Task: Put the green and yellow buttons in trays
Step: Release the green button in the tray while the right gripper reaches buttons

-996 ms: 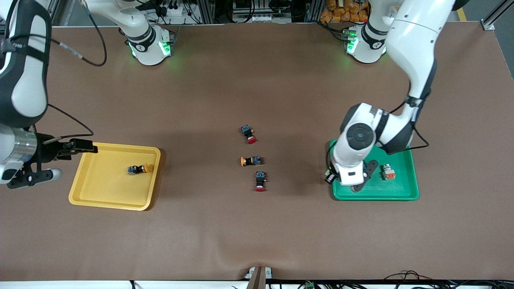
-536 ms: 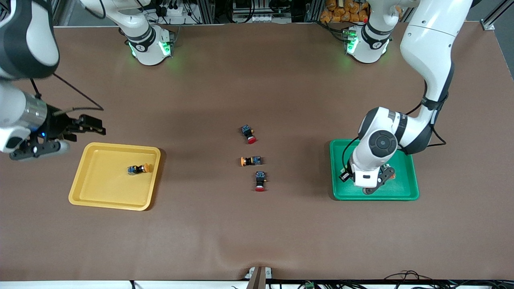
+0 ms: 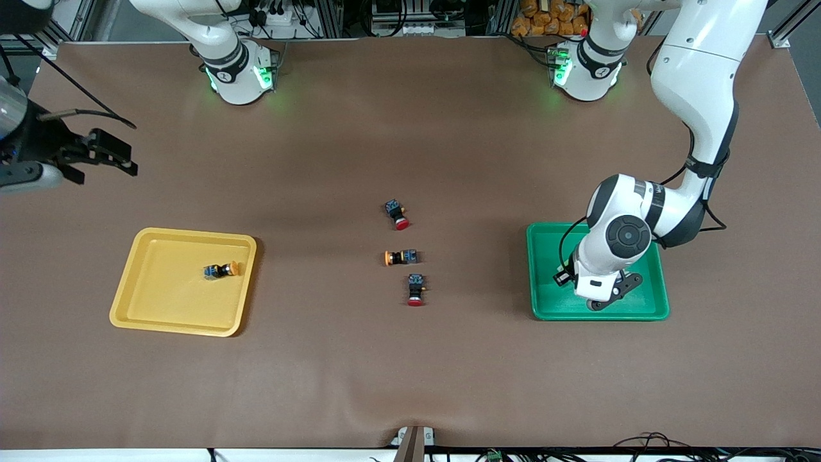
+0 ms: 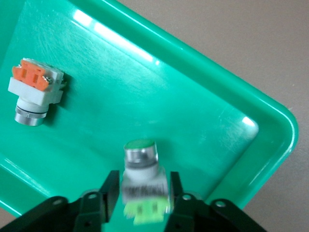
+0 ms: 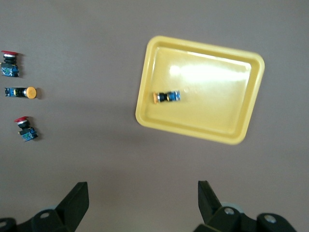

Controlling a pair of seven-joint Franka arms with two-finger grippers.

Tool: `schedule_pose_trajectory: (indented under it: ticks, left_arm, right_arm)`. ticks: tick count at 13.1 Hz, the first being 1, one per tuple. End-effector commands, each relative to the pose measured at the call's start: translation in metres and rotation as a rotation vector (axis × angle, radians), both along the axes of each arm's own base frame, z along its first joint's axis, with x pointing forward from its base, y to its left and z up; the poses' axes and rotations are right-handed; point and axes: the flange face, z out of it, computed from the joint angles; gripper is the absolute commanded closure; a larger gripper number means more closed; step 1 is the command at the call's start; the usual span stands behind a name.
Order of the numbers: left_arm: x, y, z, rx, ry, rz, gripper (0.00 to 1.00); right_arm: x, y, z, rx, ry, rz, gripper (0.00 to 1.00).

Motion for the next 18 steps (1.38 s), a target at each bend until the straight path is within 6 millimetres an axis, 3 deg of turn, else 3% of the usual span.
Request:
schedule_pose_trajectory:
  ticks: [1,5,7,8,12,14,17,18]
  left_arm:
    - [0.001,0.01,0.031,0.014,-0.014,0.021,0.0]
    - [0.016,0.031,0.123,0.045,-0.056,0.05,0.0]
    - [0.02,0.033,0.183,0.058,-0.085,0.052,0.0]
    - [0.022,0.034,0.203,0.063,-0.076,0.017,0.0]
    - [0.016,0.043,0.269,0.084,-0.04,-0.138,0.0]
    - [0.009,0.048,0.295,0.081,-0.051,-0.247,0.0]
    - [-0.006,0.051,0.322,0.088,-0.041,-0.305,0.0]
    - [-0.008,0.051,0.327,0.075,-0.045,-0.319,0.0]
  right_arm:
    - [-0.006,0.016,-0.008,-0.029,0.042,-0.123,0.0]
    - [0.008,0.127,-0.063,-0.062,0.128,-0.308,0.0]
    - [0.019,0.186,-0.111,-0.072,0.157,-0.42,0.0]
    - [0.018,0.218,-0.136,-0.096,0.186,-0.468,0.0]
    - [0.019,0.326,-0.241,-0.069,0.208,-0.678,0.0]
    - [0.011,0.374,-0.282,-0.047,0.207,-0.791,0.0]
    - [-0.005,0.425,-0.329,0.009,0.185,-0.926,0.0]
    - [-0.007,0.431,-0.341,0.031,0.183,-0.953,0.0]
